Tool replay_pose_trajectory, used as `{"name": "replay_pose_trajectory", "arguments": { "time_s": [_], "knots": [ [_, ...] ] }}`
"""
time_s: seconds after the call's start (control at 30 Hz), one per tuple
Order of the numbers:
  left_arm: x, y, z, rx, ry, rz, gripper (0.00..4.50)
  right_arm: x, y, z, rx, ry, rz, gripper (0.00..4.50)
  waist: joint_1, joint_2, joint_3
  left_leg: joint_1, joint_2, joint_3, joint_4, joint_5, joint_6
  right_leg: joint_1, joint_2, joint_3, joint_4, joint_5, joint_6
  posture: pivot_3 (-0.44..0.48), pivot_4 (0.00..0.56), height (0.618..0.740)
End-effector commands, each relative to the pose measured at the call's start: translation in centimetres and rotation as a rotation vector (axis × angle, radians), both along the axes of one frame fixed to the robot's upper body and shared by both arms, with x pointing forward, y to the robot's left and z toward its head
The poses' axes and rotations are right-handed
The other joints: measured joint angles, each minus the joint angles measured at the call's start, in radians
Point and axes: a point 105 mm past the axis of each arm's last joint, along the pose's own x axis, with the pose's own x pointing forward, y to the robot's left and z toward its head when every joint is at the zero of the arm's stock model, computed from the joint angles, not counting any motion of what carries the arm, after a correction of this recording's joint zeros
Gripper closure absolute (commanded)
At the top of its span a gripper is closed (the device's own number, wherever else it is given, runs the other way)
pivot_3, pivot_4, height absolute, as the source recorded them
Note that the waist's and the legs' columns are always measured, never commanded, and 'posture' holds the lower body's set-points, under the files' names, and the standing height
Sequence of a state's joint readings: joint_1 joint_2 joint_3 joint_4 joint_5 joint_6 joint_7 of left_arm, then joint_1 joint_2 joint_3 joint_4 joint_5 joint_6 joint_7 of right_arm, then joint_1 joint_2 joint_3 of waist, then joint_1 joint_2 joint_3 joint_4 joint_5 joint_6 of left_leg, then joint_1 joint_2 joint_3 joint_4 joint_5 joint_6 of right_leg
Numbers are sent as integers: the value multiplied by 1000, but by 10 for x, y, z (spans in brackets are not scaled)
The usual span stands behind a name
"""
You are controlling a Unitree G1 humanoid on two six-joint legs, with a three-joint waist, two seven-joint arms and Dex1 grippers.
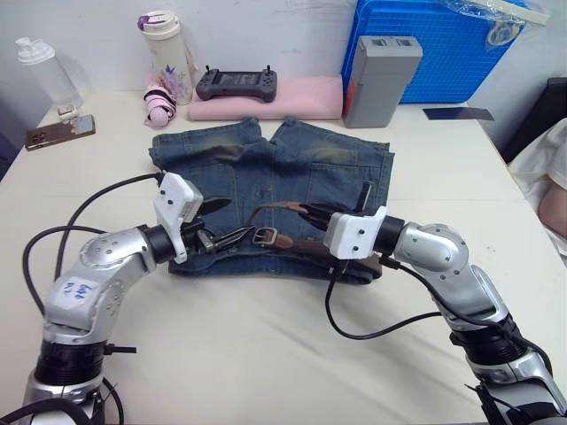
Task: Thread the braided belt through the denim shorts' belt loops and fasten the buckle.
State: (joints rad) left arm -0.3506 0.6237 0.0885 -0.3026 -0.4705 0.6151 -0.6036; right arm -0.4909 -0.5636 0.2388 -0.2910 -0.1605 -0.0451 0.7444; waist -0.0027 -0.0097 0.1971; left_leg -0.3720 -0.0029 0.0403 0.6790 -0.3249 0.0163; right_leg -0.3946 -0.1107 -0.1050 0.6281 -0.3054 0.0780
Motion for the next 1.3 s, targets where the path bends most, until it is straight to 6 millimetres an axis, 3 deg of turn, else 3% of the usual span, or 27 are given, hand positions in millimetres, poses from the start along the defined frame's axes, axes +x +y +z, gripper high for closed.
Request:
{"name": "replay_pose_trajectory", "arguments": {
  "time_s": [0.03, 0.17, 0.2, 0.3, 0.5, 0.53, 0.67, 0.87, 1.0, 1.13, 1.3],
  "knots": [
    [9, -2, 12, 1, -89, 14, 288, -8, 6, 15, 18, -58, 41, 4500, 2, 0, 0, 0, 0, 0, 0, 0, 0, 0, 0, 0, 0, 0, 0, 0, 150, 712],
    [13, -14, 10, -2, -97, -23, 288, -10, 8, 17, 24, -58, 48, 4500, 3, 0, 0, -1, -1, 0, 1, 0, 0, 0, -1, 0, 0, 0, 0, 0, 150, 712],
    [13, -18, 10, -6, -99, -36, 533, -11, 9, 17, 25, -56, 49, 4500, 3, 0, 0, -1, -1, 0, 1, 0, 0, 0, -1, 0, 0, 0, 0, 0, 150, 712],
    [12, -27, 9, -9, -98, -69, 1515, -11, 10, 16, 22, -52, 50, 4500, 1, 0, 0, -1, -1, -1, 1, 0, 1, 0, -1, -1, 0, 0, 0, 0, 150, 712],
    [14, -26, 8, -4, -108, -61, 4270, -11, 12, 15, 21, -46, 49, 4500, 1, 0, 0, -1, 0, -1, 2, 0, 0, 0, -1, -1, 0, 0, 0, 0, 150, 712],
    [14, -25, 9, -8, -111, -61, 4430, -11, 13, 15, 21, -44, 49, 4500, 1, 0, 0, -1, 0, -1, 2, 0, 1, 0, -1, -1, 0, 0, 0, 0, 150, 712],
    [14, -25, 9, -16, -115, -58, 4430, -9, 12, 13, 28, -25, 34, 4500, 2, 0, 0, -1, 0, -1, 2, 0, 1, 0, -1, -1, 0, 0, 0, 0, 150, 712],
    [15, -24, 20, -105, -113, -15, 4500, -1, 5, 6, 133, 139, -67, 2023, 2, 0, 0, -1, 0, -1, 2, 0, 1, 0, -1, -1, 0, 0, 0, 0, 150, 712],
    [14, -19, 31, -178, -115, 21, 4500, -9, 8, -25, 71, 256, -79, 41, 3, 0, 0, -2, -1, -2, 2, 0, 1, 0, -1, -1, 0, 0, 0, 0, 150, 712],
    [11, -18, 40, -222, -113, 23, 4500, -15, 21, -45, 38, 303, -71, 10, 0, 0, 0, -2, -1, -2, 1, 0, 1, 0, -1, -1, 0, 0, 0, 0, 150, 712],
    [9, -15, 45, -236, -109, 30, 4500, -5, 29, -57, 30, 317, -119, 10, 1, 0, 0, -1, 0, -2, 2, 0, 0, 0, -1, -1, 0, 0, 0, 0, 150, 712]
  ]
}}
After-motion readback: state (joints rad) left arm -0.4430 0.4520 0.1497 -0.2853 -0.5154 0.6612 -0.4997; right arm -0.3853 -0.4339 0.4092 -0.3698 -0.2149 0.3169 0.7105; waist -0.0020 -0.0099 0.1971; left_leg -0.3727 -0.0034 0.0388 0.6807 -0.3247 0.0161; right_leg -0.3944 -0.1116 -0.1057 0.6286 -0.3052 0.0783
